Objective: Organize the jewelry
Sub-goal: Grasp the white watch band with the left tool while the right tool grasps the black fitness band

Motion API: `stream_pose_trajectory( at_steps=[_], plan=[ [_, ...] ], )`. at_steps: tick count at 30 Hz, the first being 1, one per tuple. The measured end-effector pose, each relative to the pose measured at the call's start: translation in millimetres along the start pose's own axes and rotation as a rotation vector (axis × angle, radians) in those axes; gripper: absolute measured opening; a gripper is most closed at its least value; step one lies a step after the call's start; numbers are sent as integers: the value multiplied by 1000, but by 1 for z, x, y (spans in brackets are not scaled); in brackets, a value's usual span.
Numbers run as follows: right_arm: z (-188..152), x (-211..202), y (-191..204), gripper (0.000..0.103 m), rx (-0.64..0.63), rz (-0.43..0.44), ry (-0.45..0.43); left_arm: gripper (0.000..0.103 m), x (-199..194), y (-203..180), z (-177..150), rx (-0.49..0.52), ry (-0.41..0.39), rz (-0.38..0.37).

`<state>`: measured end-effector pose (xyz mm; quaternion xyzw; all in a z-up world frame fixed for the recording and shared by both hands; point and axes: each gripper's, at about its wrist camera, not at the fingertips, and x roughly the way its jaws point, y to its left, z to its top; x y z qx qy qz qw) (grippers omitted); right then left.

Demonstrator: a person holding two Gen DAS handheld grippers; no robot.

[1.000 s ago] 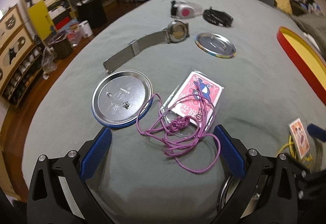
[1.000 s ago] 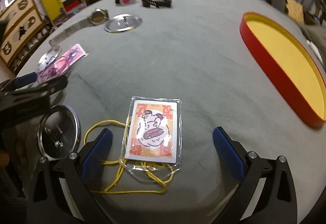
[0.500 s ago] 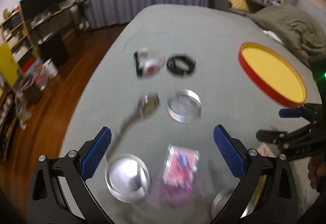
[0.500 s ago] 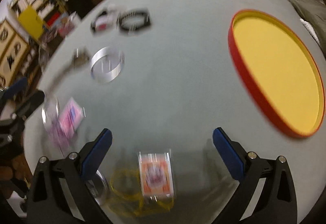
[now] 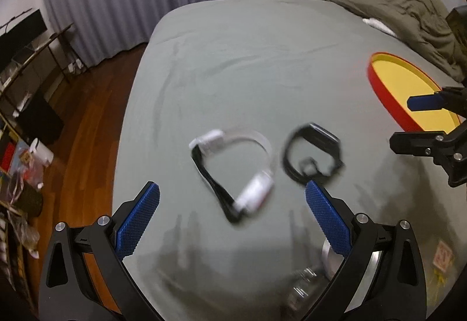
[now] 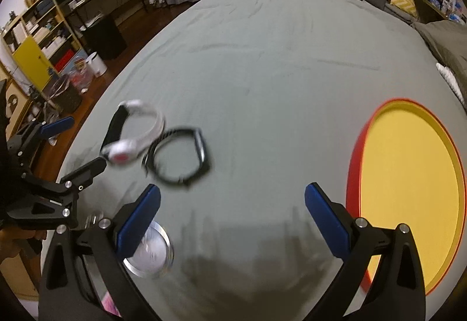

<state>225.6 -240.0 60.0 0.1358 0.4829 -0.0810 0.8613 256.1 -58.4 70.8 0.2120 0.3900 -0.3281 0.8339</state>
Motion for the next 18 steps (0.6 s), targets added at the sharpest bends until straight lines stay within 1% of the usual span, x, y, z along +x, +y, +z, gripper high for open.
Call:
stream_pose_trajectory(
  at_steps=[4,7,11,13,15,18],
  plan=[
    [18,18,8,96,7,-24,-6,98,16,22,20,-48,-12,-5],
    [24,34,12,96,17,-40,12,98,30,37,32,-95,4,-8],
    [25,49,14,96,15,-50,45,98,52,49,39,-143,55,-18],
    [23,54,17,96,4,-77,60,98,64,52,38,-150,88,-22],
    [20,61,21,96,-9,-107,71,98,73,48,37,-141,117,-28],
    [17,70,24,94,-16,-97,98,97,86,45,29,-110,165,-22]
  ],
)
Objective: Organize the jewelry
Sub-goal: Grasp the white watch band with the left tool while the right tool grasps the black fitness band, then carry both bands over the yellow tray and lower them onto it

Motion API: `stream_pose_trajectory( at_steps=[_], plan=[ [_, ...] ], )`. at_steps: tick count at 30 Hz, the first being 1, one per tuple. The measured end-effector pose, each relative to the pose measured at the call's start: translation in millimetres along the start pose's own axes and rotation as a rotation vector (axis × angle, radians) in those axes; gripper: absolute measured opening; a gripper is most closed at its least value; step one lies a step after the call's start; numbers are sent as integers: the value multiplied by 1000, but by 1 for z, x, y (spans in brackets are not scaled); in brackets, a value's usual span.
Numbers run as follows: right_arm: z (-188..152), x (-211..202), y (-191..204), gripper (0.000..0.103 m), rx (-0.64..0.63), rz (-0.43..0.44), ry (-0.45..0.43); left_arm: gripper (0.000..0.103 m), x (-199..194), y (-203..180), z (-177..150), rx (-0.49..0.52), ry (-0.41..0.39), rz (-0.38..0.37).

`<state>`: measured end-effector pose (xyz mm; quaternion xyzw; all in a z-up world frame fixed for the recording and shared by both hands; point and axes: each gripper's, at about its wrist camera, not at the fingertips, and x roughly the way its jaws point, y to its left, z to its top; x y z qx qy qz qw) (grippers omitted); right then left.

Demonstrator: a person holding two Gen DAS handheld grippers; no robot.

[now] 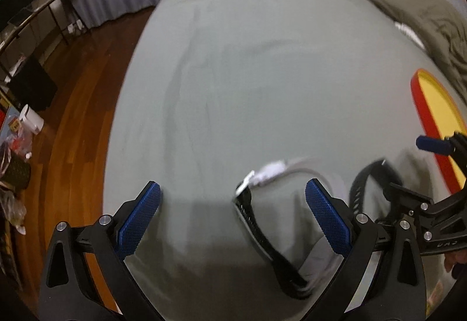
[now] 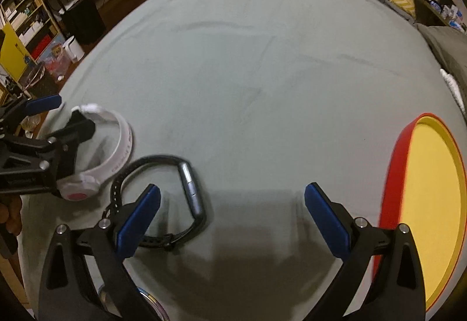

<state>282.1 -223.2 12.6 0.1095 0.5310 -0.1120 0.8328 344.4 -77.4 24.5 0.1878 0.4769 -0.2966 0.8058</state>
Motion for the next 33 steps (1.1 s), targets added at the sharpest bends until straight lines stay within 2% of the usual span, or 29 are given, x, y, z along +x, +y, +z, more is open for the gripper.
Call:
stream_pose_trajectory(
  at_steps=[3,4,5,8,10,12,16,17,18,19,20,23,33],
  plan=[
    [-4,6,6,93,-7,14,23,87,9,-1,-9,12,29,24],
    [-5,7,6,90,-7,20,27,86,10,-1,-10,14,27,28],
    [-5,9,7,80,-6,26,32,86,11,-1,-11,16,25,29],
    [-7,9,12,71,1,37,20,80,12,-4,-12,33,26,43],
    [-7,8,13,65,3,40,17,68,11,-3,-12,31,20,42],
    [-7,6,14,50,4,55,12,56,9,3,-12,13,18,39],
    [-4,8,10,46,30,91,38,40,7,8,-13,3,18,26],
    [-3,8,8,41,39,98,41,38,6,7,-13,4,18,24],
    [-3,6,6,26,46,97,35,29,4,8,-14,3,15,21],
    [-2,5,5,19,51,98,29,18,3,9,-14,-1,13,16],
    [-2,3,3,13,59,102,26,15,2,11,-14,-6,14,11],
    [-2,1,1,12,75,103,23,14,1,12,-16,-21,19,-15],
    [4,-18,-11,11,116,109,-24,13,-14,17,-5,17,3,-35]
  ],
)
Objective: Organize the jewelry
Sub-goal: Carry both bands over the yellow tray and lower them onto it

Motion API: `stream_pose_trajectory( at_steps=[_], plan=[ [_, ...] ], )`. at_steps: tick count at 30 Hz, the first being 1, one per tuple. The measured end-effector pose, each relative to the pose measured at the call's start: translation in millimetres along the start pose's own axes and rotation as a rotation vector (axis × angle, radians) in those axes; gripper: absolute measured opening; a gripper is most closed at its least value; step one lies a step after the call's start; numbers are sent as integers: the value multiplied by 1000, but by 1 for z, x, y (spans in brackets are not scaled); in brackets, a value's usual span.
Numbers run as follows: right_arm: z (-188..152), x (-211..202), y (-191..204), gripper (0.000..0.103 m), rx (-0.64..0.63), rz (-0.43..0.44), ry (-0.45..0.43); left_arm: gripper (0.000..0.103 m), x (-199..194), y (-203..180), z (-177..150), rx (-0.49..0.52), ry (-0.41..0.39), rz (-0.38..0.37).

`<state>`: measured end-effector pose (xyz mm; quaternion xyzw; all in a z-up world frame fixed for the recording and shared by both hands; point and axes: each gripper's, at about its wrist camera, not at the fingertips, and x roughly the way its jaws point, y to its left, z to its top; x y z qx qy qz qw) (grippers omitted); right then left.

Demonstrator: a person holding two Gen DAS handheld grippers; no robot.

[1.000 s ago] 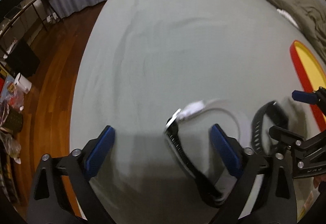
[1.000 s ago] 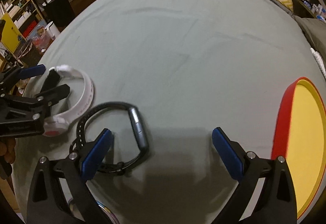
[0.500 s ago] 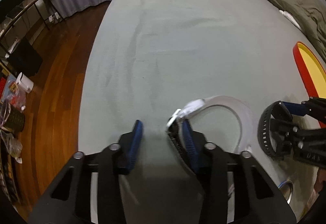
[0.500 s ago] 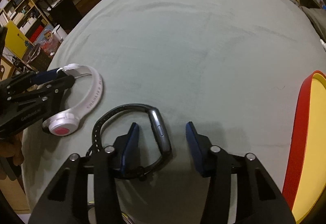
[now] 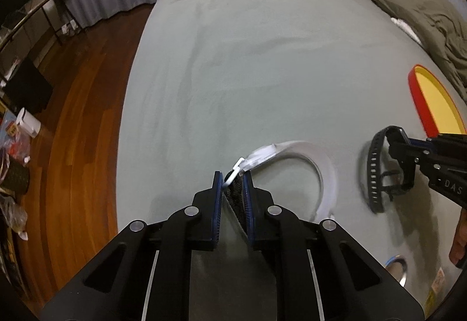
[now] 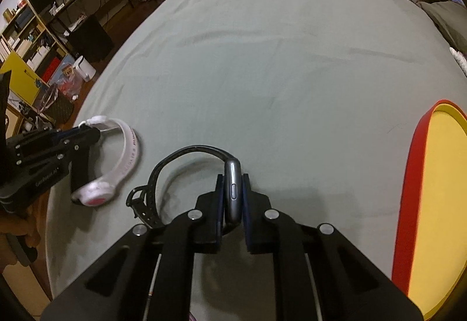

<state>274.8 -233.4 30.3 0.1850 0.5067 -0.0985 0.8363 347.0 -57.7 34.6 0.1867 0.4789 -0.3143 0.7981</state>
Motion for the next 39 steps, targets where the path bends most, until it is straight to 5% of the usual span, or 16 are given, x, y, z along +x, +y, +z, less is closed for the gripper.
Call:
stream_pose_trajectory(
  at_steps=[14,22,39],
  plan=[
    [4,-80,-63,11,71,7,-149,13,-80,-53,58,35,-165,-95],
    [11,-143,-132,11,98,-54,-231,13,-116,-132,102,82,-236,-172],
    [-27,-175,-321,11,204,-170,-200,13,-46,-341,164,127,-172,-294]
  ],
)
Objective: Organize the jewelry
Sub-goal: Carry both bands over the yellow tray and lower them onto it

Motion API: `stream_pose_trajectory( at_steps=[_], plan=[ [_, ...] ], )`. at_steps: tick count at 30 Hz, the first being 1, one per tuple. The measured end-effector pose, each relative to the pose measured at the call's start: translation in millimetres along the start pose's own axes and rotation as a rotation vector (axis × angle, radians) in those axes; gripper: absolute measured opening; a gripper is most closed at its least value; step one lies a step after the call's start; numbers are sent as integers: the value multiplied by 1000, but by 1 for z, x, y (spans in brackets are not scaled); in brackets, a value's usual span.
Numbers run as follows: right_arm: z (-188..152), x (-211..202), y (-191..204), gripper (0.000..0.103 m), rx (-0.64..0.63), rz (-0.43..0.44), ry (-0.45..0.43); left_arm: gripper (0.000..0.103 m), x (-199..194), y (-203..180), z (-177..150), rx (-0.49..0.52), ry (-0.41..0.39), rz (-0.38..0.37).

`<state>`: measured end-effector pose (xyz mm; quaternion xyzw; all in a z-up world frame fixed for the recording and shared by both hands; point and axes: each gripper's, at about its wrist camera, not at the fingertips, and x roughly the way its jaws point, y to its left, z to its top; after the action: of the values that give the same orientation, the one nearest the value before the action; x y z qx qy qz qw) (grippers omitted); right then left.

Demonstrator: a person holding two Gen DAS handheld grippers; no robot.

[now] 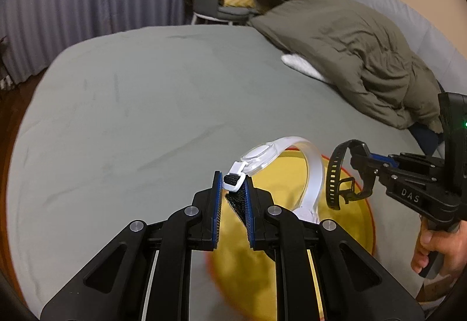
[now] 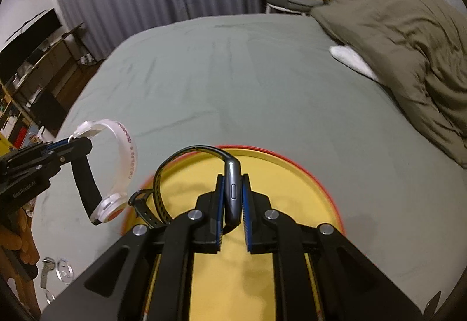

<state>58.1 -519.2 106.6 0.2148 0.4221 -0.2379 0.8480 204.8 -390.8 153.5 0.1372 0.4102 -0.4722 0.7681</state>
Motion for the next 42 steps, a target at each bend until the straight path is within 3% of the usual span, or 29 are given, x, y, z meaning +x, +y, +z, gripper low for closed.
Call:
stream_pose_trajectory(
  at_steps=[9,19,34,42],
  plan=[
    [-28,35,-68,11,42,-8,94,13,87,-66,3,28,92,-7],
    [-52,56,-96,11,-6,8,163,13,152,-103,-9,41,189,-12],
    [-72,75,-106,12,-116,-58,234,13,191,-127,-11,113,252,28],
    [-79,66,-118,11,-109,21,204,13,201,-121,-15,121,285,29]
  ],
)
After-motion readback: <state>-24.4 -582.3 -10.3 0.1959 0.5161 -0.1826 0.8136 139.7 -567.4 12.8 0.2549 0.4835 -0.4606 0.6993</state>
